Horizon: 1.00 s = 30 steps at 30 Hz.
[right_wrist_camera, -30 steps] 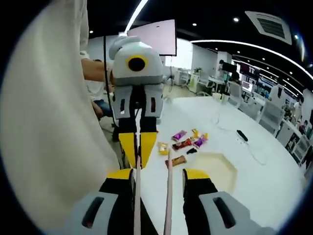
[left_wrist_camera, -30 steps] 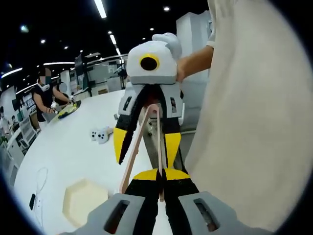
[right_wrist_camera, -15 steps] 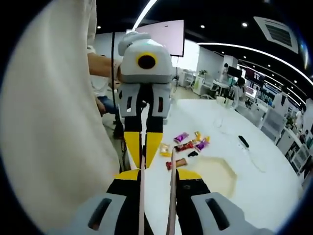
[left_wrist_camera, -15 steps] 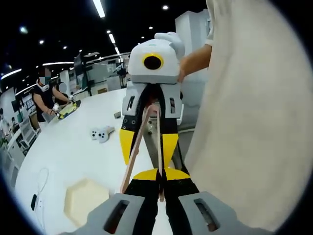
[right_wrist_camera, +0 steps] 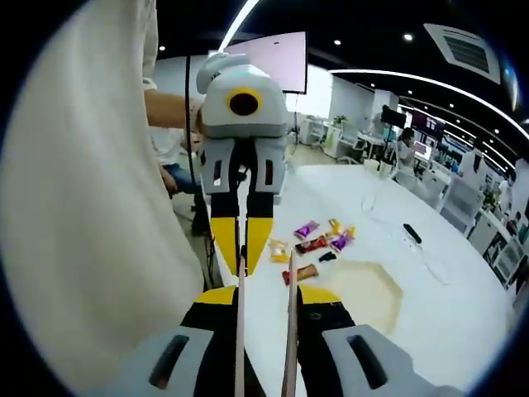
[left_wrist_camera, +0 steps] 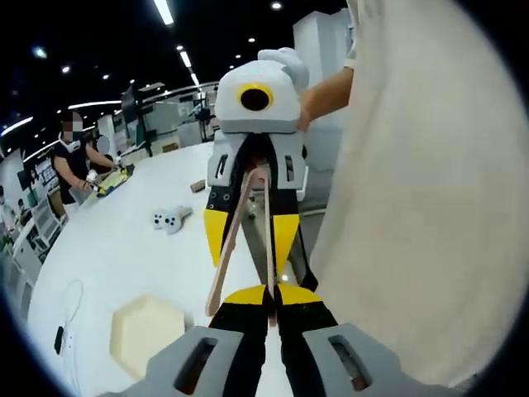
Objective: Place the target food into the container with the food tongs after gripping and lifting it, then release it inside without dropping or visibly crushing the food.
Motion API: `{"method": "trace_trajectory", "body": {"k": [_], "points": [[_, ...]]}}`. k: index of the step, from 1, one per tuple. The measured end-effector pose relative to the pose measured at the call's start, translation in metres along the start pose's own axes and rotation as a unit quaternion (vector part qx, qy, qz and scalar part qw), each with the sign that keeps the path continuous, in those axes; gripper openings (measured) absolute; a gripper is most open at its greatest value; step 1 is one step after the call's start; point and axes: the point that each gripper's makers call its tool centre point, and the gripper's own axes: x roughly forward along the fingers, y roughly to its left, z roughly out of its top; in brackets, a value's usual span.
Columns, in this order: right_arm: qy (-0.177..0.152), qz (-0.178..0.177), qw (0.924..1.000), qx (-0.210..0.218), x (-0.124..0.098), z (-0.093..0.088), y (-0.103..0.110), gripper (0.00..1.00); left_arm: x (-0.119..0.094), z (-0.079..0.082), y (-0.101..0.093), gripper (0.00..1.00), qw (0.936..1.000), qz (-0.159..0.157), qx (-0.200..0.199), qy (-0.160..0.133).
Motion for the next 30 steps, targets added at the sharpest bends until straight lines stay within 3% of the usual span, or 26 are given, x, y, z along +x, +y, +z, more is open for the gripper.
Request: {"method": "trace_trajectory", "body": {"k": [17,30], "points": [[0.020,0.011,0.9997,0.000,0.001,-0.005,0.001,0.26,0.007,-0.013,-0.001,0.00,0.9993,0.006,0.006,0.038],[0.042,0.018,0.9987,-0.021,0.008,-0.009,0.002,0.30,0.008,-0.008,-0.001,0.00,0.9994,0.008,0.007,0.033]]}}
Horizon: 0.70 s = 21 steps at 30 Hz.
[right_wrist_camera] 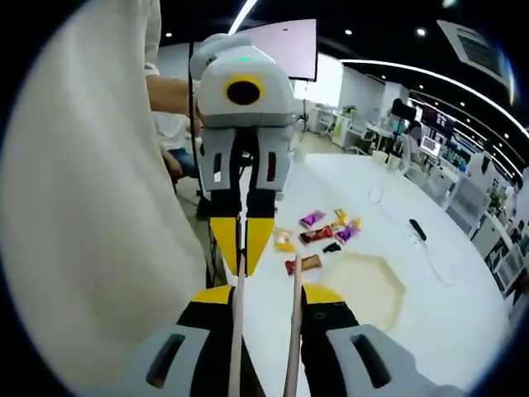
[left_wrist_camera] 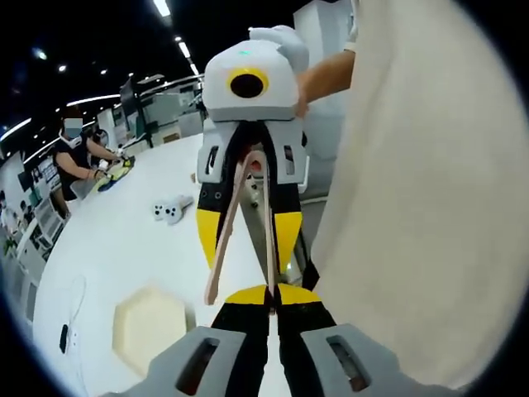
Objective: Place the target food into the container with the food tongs after gripping and lifting it, then release it inside without dropping or visibly crushing the food.
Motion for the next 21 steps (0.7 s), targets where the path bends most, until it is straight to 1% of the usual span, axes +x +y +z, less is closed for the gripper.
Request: {"method": "trace_trajectory", "body": {"k": [5,9,12,21], "points": [[-0.002,-0.006,0.9999,-0.008,-0.001,0.003,-0.001,0.31,-0.001,0.000,-0.001,0.00,1.0000,-0.001,-0.003,-0.001],[0.002,-0.003,0.9998,-0.018,0.002,0.004,0.001,0.31,-0.001,0.001,-0.002,0.00,1.0000,-0.001,0.000,-0.001],[-0.003,-0.002,0.9997,-0.024,0.003,0.008,0.002,0.32,0.000,0.003,-0.003,0.00,1.0000,-0.001,0.001,-0.003],[-0.008,0.003,0.9996,-0.028,0.004,0.010,0.004,0.33,-0.001,0.003,-0.005,0.00,1.0000,0.004,0.000,-0.004]]}}
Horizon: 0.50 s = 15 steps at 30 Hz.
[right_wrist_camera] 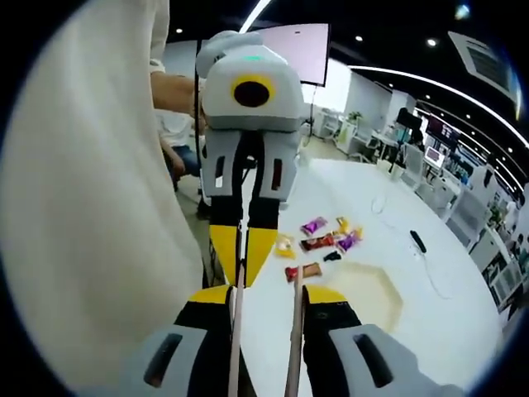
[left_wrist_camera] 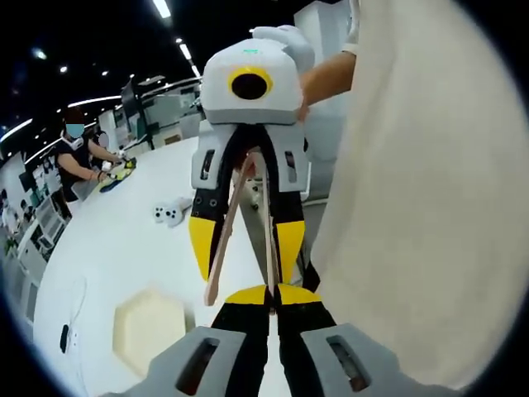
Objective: Place the target food into the container with the food tongs after gripping and lifting it, then release it inside without dropping or visibly crushing the food.
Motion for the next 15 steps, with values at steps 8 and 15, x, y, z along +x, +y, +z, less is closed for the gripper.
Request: {"method": "trace_trajectory", "body": {"k": [8,15], "points": [[0.013,0.012,0.9993,-0.034,0.005,-0.002,0.002,0.32,0.000,0.000,-0.003,0.00,0.9999,-0.002,0.006,0.009],[0.022,0.023,0.9984,-0.046,0.011,-0.004,0.004,0.29,0.000,-0.005,-0.002,0.00,0.9998,0.002,0.007,0.018]]}}
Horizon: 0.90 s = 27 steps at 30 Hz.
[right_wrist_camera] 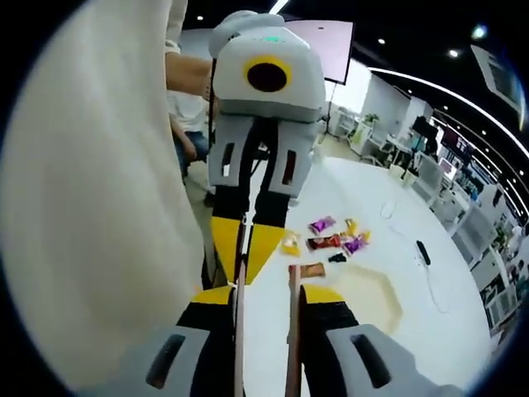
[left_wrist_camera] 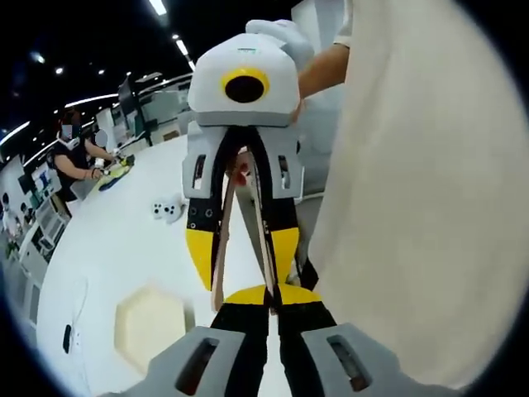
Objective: Place the target food into the container with the food tongs after gripping and lifting it, then release it inside without dropping or visibly crushing the food.
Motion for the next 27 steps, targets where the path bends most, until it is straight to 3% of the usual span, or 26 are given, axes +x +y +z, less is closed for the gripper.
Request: {"method": "trace_trajectory", "body": {"k": [3,16,20,27], "points": [[-0.006,0.003,0.9998,0.021,0.000,0.003,-0.001,0.29,-0.001,-0.002,0.000,0.00,1.0000,0.003,0.000,0.001],[0.007,0.029,0.9995,0.013,0.005,0.000,0.005,0.29,0.003,-0.005,0.000,0.00,0.9999,-0.002,0.006,0.009],[0.009,0.018,0.9997,0.014,0.006,-0.002,0.002,0.27,0.003,-0.008,0.000,0.01,0.9999,-0.003,0.003,0.015],[0.009,0.000,0.9991,0.042,0.003,-0.008,-0.007,0.28,-0.009,-0.023,0.009,0.01,0.9991,0.031,-0.017,0.025]]}}
